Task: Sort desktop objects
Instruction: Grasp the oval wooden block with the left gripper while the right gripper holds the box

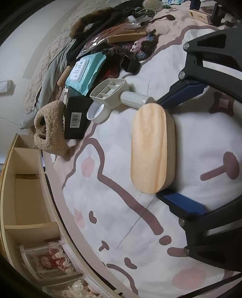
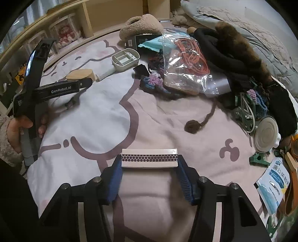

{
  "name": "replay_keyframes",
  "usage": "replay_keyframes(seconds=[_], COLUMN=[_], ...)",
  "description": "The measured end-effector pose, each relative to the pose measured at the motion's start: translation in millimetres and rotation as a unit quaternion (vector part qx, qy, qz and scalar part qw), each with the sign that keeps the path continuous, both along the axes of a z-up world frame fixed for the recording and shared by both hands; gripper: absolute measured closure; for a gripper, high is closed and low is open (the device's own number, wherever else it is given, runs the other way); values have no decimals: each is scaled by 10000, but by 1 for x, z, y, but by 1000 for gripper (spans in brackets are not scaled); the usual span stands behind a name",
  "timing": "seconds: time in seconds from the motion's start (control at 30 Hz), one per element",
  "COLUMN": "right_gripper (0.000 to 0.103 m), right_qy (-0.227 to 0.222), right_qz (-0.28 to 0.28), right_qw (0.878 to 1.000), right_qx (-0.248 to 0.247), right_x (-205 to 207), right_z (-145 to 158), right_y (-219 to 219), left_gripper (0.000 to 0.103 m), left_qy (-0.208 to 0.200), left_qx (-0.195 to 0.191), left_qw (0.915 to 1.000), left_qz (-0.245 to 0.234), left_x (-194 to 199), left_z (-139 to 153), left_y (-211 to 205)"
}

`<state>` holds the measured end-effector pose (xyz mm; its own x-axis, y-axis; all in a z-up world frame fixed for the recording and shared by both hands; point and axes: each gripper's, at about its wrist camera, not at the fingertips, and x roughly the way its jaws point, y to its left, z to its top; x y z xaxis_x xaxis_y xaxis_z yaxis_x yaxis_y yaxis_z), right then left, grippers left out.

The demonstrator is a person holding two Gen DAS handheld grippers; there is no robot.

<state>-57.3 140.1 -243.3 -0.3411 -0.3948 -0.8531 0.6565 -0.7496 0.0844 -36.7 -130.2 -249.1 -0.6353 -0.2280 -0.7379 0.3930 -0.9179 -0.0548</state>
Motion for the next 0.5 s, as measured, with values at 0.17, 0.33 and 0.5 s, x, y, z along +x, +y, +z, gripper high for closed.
replay_keyframes(seconds=[0.17,0.33,0.5], right_gripper=[47,47,47], right_qy=[5,70,-10], right_qz=[-62,-186,-268], right_qw=[10000,9998,9996], right_qx=[-37,-20,-44], right_x=[2,3,3], right_z=[1,4,5], right_y=[4,11,19], left_gripper=[16,16,16], left_qy=[77,49,-122], left_qx=[100,243,131], left_qw=[9999,9988,9965], left_qz=[-29,-425,-813], left_x=[2,8,17], left_z=[3,11,11], left_y=[-3,-1,3])
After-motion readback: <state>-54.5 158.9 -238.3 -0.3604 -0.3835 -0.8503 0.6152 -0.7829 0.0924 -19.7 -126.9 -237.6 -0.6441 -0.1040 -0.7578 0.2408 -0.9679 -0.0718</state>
